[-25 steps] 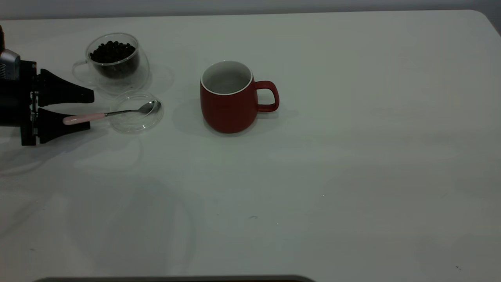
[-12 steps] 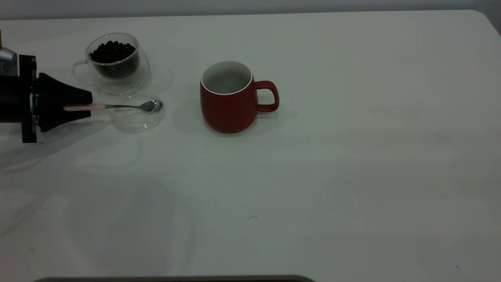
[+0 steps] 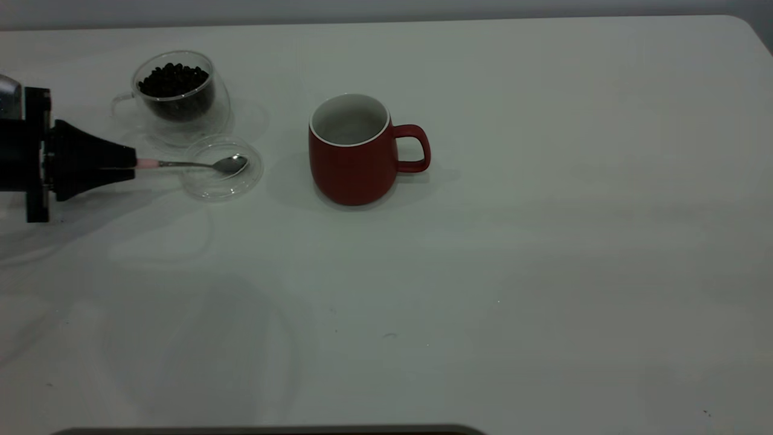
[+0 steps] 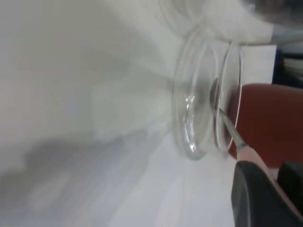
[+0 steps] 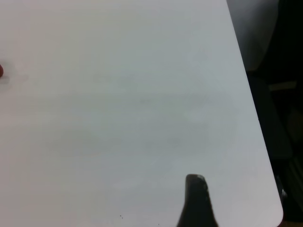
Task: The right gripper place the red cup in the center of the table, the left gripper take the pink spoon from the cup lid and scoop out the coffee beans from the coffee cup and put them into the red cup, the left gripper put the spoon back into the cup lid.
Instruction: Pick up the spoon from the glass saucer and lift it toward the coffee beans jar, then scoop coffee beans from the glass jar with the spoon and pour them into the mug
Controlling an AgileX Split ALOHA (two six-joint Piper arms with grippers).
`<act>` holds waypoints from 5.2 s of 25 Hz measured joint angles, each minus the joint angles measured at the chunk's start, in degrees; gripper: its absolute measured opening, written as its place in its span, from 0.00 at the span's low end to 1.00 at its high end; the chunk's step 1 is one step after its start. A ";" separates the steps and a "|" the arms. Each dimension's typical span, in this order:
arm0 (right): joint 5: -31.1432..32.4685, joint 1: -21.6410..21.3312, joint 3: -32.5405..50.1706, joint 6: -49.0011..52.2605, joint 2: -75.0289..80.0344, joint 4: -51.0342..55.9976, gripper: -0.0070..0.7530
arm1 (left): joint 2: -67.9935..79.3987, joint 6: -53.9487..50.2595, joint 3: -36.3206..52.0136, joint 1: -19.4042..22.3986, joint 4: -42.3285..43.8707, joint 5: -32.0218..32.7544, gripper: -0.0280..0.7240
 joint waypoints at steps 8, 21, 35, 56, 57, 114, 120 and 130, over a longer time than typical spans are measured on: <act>0.00 0.00 0.00 0.00 0.00 0.00 0.79 | -9.75 -4.54 0.00 5.33 8.26 4.74 0.20; 0.00 0.00 0.00 -0.05 0.00 0.00 0.79 | -19.42 5.05 -1.78 2.43 5.69 -4.36 0.20; -0.05 0.00 0.00 0.00 0.00 0.00 0.79 | -12.96 9.84 -9.25 -1.90 4.06 -10.40 0.20; -0.05 0.00 0.00 0.00 0.00 0.00 0.79 | -8.29 -1.50 -12.07 -1.55 6.49 -6.32 0.20; -0.05 0.00 0.00 0.00 0.00 0.00 0.79 | -8.29 -2.55 -12.07 -1.20 6.56 -5.96 0.20; -0.05 0.00 0.00 -0.07 0.00 0.00 0.79 | -3.92 -14.83 -12.51 4.21 0.76 7.87 0.20; -0.05 0.00 0.00 -0.02 0.00 0.00 0.79 | -5.92 -16.45 -12.51 -0.50 1.89 7.99 0.20; -0.05 0.00 0.00 -0.02 0.00 0.00 0.79 | -6.92 -17.31 -12.51 -10.16 2.86 8.12 0.20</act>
